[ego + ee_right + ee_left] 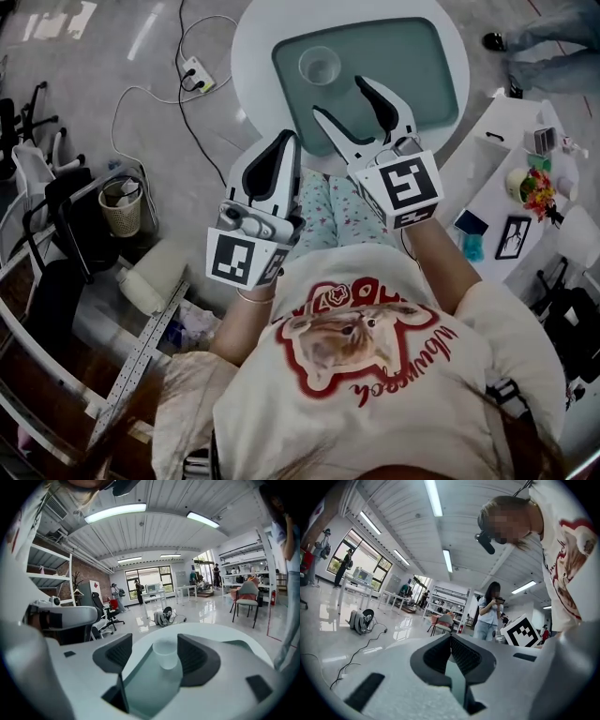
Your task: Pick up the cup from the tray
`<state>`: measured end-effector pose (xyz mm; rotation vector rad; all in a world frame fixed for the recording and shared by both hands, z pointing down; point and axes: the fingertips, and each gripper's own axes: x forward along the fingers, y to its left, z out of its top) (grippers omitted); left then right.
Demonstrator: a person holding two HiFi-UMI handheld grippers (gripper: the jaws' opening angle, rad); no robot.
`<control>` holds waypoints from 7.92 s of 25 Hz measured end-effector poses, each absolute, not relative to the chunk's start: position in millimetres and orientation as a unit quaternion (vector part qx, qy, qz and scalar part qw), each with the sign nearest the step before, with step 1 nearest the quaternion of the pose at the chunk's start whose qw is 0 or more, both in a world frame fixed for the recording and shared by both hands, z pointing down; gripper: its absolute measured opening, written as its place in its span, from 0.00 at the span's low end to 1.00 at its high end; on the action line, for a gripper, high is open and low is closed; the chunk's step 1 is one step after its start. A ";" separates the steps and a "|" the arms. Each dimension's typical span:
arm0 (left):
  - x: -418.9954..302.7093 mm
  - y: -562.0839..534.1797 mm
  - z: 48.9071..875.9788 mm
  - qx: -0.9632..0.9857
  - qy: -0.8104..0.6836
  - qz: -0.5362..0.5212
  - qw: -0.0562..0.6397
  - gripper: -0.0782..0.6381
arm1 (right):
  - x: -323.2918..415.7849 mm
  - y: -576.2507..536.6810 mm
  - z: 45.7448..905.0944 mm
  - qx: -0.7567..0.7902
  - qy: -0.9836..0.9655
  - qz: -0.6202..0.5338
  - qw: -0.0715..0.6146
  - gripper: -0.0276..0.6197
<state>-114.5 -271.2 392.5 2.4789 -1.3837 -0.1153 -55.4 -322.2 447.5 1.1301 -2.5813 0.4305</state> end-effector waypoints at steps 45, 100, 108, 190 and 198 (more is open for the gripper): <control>-136.4 -256.1 449.5 0.833 -0.510 -0.048 0.208 0.13 | -75.2 -363.9 550.6 0.406 -0.860 0.202 0.235 0.47; -135.7 -251.3 441.0 0.830 -0.513 -0.055 0.214 0.13 | -81.8 -409.6 538.3 0.446 -0.845 0.193 0.223 0.52; -128.4 -264.4 418.5 0.841 -0.502 -0.064 0.192 0.13 | -72.1 -413.6 503.4 0.456 -0.845 0.182 0.212 0.52; -104.2 -205.5 283.2 0.865 -0.488 -0.107 0.040 0.13 | -34.5 -265.6 293.4 0.400 -0.901 0.069 0.153 0.52; -116.1 -120.8 283.1 0.875 -0.471 -0.100 0.045 0.13 | -47.7 -183.5 285.2 0.413 -0.897 0.062 0.143 0.52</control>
